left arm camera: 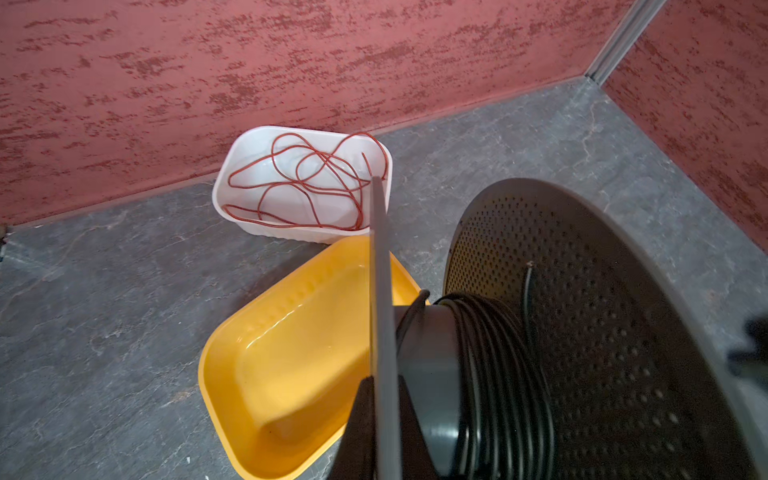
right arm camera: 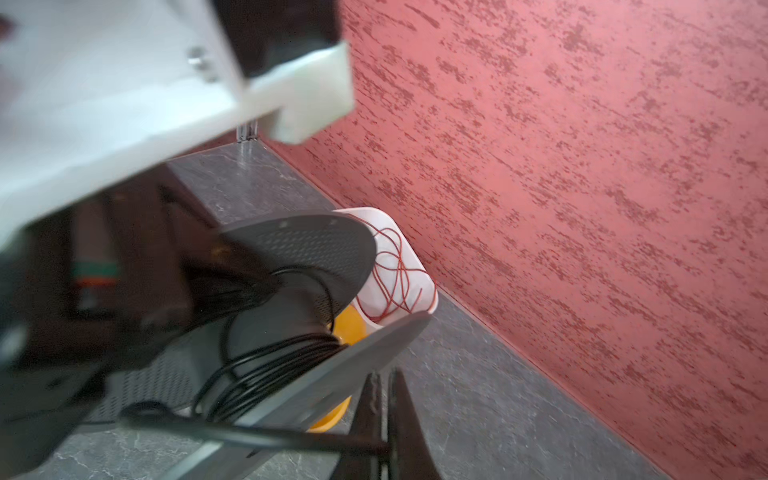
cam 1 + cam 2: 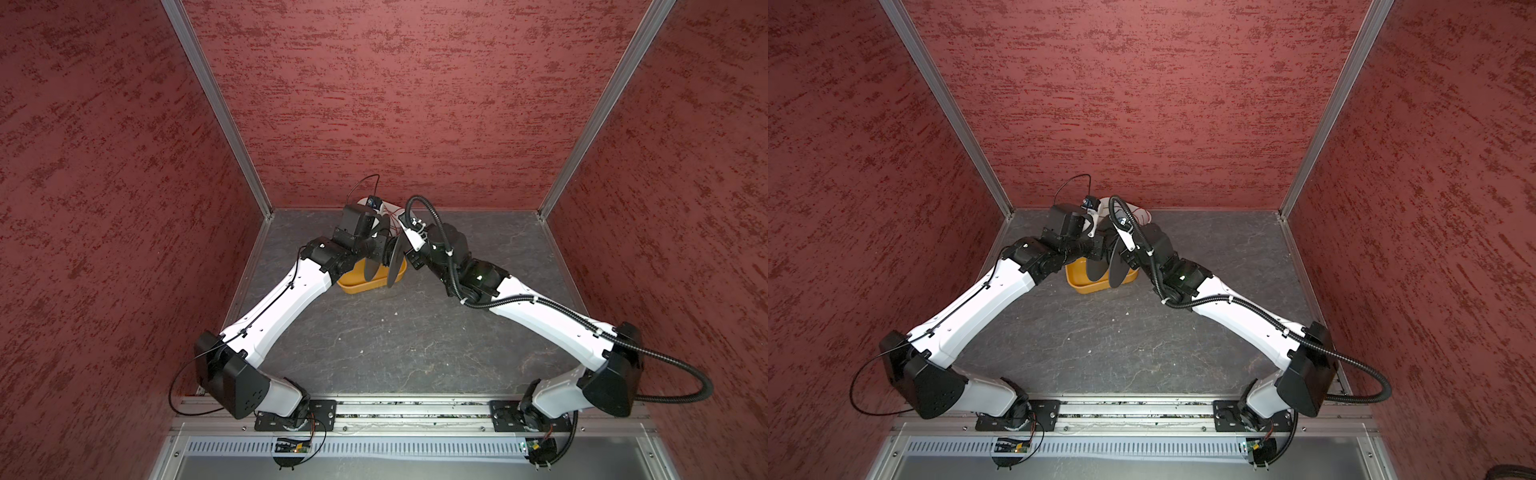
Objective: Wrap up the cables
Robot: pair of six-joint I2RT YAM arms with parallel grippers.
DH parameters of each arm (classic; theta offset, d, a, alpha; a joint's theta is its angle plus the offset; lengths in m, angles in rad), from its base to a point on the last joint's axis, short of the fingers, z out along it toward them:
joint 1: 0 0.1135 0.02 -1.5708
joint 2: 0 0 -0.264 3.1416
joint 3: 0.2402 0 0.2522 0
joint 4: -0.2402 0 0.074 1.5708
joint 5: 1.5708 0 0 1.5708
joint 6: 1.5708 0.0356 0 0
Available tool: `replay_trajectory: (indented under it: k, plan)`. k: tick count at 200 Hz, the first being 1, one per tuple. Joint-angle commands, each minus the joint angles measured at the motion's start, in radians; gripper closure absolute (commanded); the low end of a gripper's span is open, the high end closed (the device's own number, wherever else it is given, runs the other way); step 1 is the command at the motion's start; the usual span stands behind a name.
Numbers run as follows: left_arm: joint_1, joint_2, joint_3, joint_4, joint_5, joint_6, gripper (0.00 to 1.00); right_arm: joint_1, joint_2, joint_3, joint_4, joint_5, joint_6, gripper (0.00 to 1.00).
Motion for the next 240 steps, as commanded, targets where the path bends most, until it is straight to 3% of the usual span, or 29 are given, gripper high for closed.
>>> replay_trajectory:
  k: [1,53,74,98,138,185,215,240]
  plan:
    - [-0.003,-0.058,0.006,0.063,0.097,0.034,1.00,-0.046,0.034,0.072,-0.109,0.001,0.058,1.00]
    - [-0.011,-0.062,-0.002,0.069,0.221,0.056,1.00,-0.135,0.092,0.139,-0.179,-0.028,0.011,1.00]
    - [-0.011,-0.057,-0.001,0.068,0.242,0.058,1.00,-0.167,0.093,0.137,-0.171,-0.055,0.013,0.94]
    - [-0.011,-0.054,0.004,0.064,0.283,0.056,1.00,-0.210,0.087,0.107,-0.153,-0.151,0.014,0.94]
    - [0.002,-0.048,0.022,0.045,0.390,0.040,1.00,-0.311,0.064,0.024,-0.108,-0.413,0.000,0.90]
    - [0.081,-0.021,0.029,0.056,0.579,-0.024,1.00,-0.426,-0.014,-0.127,0.048,-0.770,0.030,0.90]
    - [0.114,-0.016,0.018,0.106,0.680,-0.057,1.00,-0.493,0.019,-0.105,0.023,-1.015,0.093,0.90]
    - [0.157,-0.009,0.013,0.156,0.792,-0.108,1.00,-0.524,0.055,-0.101,0.035,-1.118,0.148,0.92]
